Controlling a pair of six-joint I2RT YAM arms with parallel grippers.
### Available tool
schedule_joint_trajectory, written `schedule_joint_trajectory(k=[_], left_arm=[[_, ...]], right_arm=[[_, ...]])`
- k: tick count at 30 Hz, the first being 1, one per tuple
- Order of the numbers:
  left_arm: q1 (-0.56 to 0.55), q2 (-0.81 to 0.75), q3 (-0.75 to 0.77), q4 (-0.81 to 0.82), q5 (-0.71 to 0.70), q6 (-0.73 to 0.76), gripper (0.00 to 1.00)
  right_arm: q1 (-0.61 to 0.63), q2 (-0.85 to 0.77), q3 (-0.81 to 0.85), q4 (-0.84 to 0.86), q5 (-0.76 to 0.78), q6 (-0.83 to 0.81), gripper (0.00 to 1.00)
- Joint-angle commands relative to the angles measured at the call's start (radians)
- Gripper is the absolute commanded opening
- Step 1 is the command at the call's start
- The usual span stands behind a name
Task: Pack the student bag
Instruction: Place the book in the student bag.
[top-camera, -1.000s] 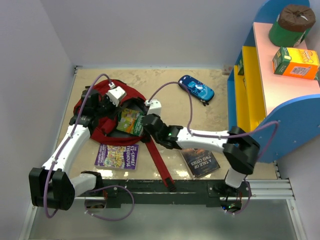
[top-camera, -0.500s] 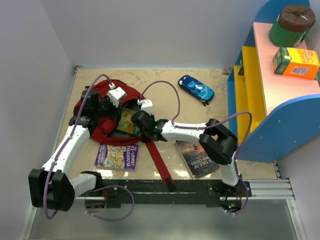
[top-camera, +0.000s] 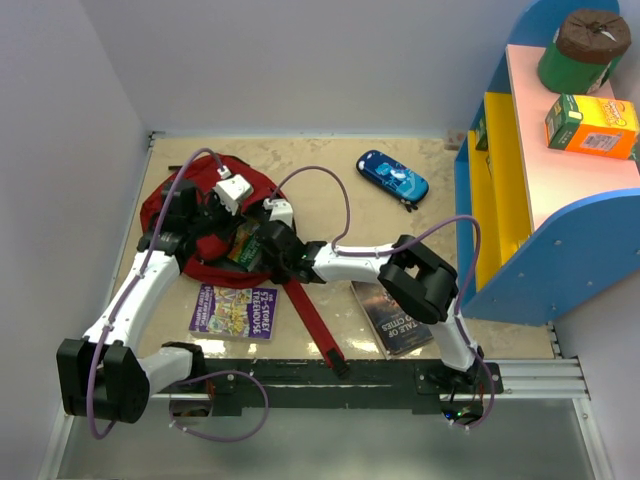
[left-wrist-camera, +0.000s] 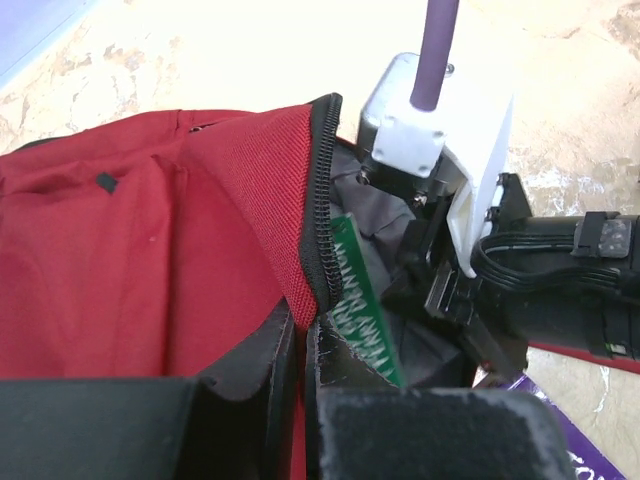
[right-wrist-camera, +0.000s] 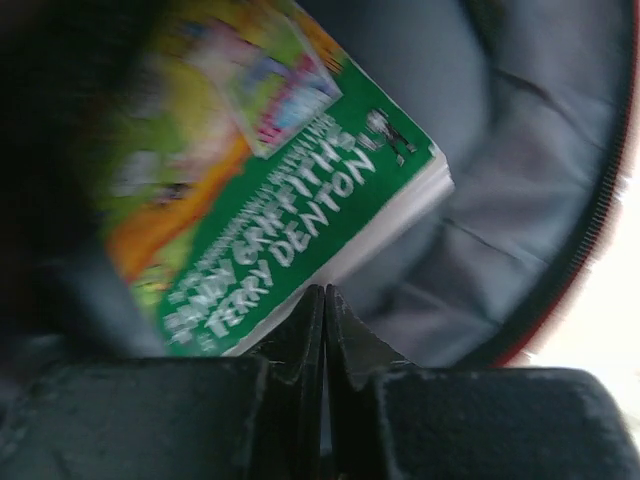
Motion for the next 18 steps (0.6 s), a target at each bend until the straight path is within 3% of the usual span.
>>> schedule_joint_trajectory(k=[1,3,4,7,13,18], left_arm=[[0.006,-0.029,0.045,0.029,0.057,0.014,0.0],[0.006,-0.031,0.041,0.028,0.054,0.017,0.0],[0.006,-0.029,0.041,0.026,0.045,0.021,0.0],[0.007,-0.036,0.026,0.025,0.019,0.037,0.0],[0.007,-0.02,0.001,0.059,0.008,0.026,0.0],[0.007,-0.005,0.019,0.06,0.002,0.018,0.0]], right_arm=[[-0.007,-0.034,0.005,0.32,-0.138,0.044,0.11],[-0.016,-0.026,0.014,0.294,-0.14,0.037,0.27],[-0.019,-0.031,0.005,0.272,-0.127,0.037,0.44],[-0.033,-0.115,-0.118,0.248,-0.094,0.026,0.57],[-0.044,-0.421,-0.464,0.363,-0.041,-0.071,0.68],[0.036,-0.558,-0.616,0.412,-0.055,-0.228,0.7]])
